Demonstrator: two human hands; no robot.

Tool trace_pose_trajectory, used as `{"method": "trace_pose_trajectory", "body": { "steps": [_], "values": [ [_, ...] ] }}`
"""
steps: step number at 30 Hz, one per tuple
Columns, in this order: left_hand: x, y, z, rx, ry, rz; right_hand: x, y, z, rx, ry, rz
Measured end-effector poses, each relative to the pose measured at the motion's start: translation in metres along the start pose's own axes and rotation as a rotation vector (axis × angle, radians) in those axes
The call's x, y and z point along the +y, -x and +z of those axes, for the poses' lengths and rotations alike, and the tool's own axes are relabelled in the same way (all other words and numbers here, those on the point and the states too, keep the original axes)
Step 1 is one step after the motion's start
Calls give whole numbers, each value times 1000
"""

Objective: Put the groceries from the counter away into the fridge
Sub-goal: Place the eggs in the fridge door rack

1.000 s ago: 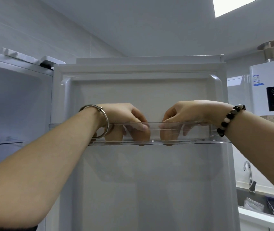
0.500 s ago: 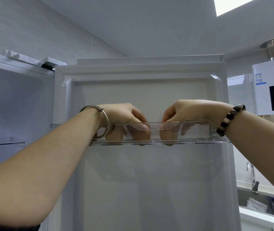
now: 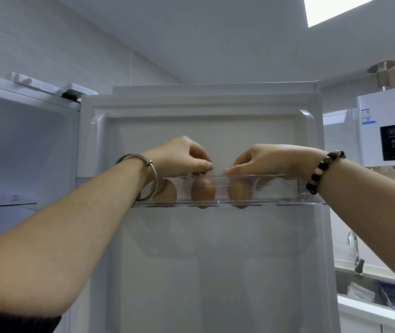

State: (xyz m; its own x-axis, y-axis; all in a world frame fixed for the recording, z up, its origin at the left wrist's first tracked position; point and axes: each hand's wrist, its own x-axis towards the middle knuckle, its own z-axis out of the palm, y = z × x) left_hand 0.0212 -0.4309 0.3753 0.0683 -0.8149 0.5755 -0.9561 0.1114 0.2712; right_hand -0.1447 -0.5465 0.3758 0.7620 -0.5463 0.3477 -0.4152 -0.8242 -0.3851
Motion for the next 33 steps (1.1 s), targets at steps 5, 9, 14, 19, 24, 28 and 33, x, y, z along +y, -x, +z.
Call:
{"method": "trace_pose_trajectory", "body": {
  "steps": [5, 9, 14, 19, 24, 28, 33],
  "values": [
    [6, 9, -2, 327, -276, 168, -7, 4, -4, 311, -32, -91],
    [4, 13, 0, 454, -389, 241, -8, 11, -7, 477, 75, -102],
    [9, 14, 12, 492, -507, 246, -5, 27, 2, 620, 141, -120],
    [25, 22, 33, 566, -527, 375, 3, 51, 10, 794, 244, -149],
    [55, 23, 63, 533, -470, 474, 24, 102, -1, 859, 395, -99],
    [101, 26, 98, 501, -385, 557, 53, 148, -16, 847, 525, 9],
    [173, 22, 155, 453, -281, 642, 94, 223, -33, 862, 634, 171]
  ]
}}
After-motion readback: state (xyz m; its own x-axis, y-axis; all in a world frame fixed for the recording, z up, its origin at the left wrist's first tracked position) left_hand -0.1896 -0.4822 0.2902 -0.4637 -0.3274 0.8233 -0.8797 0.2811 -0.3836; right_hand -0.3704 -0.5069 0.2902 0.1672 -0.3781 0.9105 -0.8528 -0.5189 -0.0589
